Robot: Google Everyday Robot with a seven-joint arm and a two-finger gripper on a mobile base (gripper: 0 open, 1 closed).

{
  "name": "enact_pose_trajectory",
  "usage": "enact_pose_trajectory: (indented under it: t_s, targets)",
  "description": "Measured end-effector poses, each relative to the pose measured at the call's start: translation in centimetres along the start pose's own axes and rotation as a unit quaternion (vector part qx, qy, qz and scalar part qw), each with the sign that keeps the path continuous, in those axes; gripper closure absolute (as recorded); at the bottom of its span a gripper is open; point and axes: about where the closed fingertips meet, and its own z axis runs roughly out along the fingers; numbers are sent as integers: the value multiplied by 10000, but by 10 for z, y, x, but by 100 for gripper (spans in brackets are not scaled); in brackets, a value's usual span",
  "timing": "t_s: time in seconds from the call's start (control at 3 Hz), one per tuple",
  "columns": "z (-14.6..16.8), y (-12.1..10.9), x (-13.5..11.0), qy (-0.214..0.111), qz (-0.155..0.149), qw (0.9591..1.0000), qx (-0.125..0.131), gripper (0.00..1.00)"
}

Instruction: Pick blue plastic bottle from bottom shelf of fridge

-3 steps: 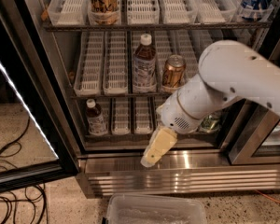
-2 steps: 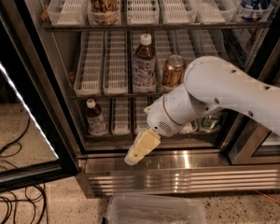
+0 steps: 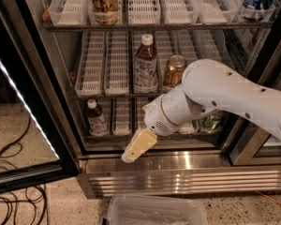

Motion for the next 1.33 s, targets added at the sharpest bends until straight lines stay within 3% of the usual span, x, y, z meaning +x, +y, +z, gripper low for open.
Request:
enact_pose_trajectory:
  t_s: [0.33,0.67,1.0,1.33]
  targets:
    - [38,10,9,-142,365,9992,-55,0]
    - [76,30,26,-88,796,9966,189,0]
    - [90,39,45,227,587,9947,814,0]
    - [99,47,44,277,253,9943,995,0]
